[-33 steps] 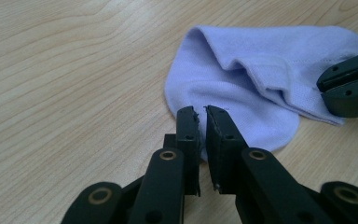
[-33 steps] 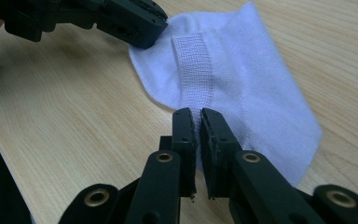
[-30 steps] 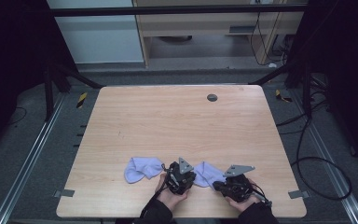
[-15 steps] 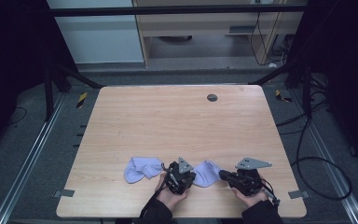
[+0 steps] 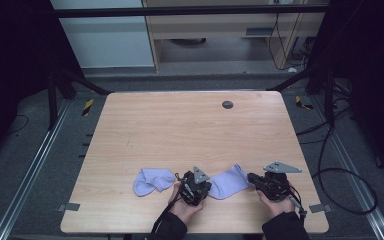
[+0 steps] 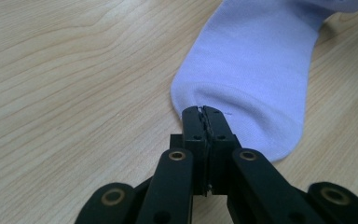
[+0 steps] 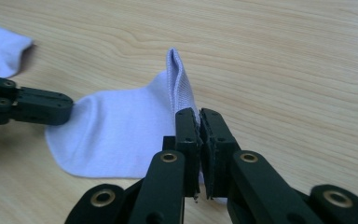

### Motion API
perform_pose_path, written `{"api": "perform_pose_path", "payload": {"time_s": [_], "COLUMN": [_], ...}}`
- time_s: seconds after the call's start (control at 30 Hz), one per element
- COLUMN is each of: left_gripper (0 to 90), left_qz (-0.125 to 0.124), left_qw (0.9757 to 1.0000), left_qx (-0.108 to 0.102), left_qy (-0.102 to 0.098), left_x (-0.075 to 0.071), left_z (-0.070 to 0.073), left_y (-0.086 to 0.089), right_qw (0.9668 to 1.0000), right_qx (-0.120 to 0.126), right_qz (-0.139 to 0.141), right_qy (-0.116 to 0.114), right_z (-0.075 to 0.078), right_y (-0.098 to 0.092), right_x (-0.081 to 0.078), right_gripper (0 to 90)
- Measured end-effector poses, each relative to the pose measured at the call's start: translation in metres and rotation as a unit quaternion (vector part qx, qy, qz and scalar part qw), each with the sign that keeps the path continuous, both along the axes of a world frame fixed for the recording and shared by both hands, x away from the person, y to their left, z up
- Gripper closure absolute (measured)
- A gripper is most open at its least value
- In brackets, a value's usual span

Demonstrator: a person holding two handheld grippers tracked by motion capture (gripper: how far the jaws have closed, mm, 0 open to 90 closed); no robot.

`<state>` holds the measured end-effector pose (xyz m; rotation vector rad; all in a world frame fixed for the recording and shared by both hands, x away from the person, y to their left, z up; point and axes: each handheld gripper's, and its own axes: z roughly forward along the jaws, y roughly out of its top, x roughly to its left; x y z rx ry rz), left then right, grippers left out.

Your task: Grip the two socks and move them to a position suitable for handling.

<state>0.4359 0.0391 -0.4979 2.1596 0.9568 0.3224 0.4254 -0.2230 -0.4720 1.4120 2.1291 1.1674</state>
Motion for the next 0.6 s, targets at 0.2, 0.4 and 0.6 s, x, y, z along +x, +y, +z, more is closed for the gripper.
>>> {"api": "perform_pose_path", "payload": {"time_s": [0.2, 0.4, 0.6], "left_gripper": [87.8, 80.6, 70.7], "left_qz": [0.000, -0.004, -0.005], "left_qw": [1.0000, 0.9999, 0.9994], "left_qx": [-0.003, -0.010, -0.025], "left_qy": [-0.003, -0.009, -0.023], "left_x": [0.003, 0.003, 0.001], "left_z": [-0.001, 0.001, 0.013], "left_y": [-0.006, -0.005, 0.008], "right_qw": [0.9993, 0.9972, 0.9953], "right_qx": [-0.031, -0.054, -0.058], "right_qz": [-0.020, -0.052, -0.069], "right_qy": [-0.002, -0.004, -0.036], "right_z": [-0.002, -0.003, -0.001], "right_y": [-0.003, -0.004, -0.013], "right_x": [0.001, 0.002, 0.001], "right_gripper": [86.5, 81.1, 70.4]}}
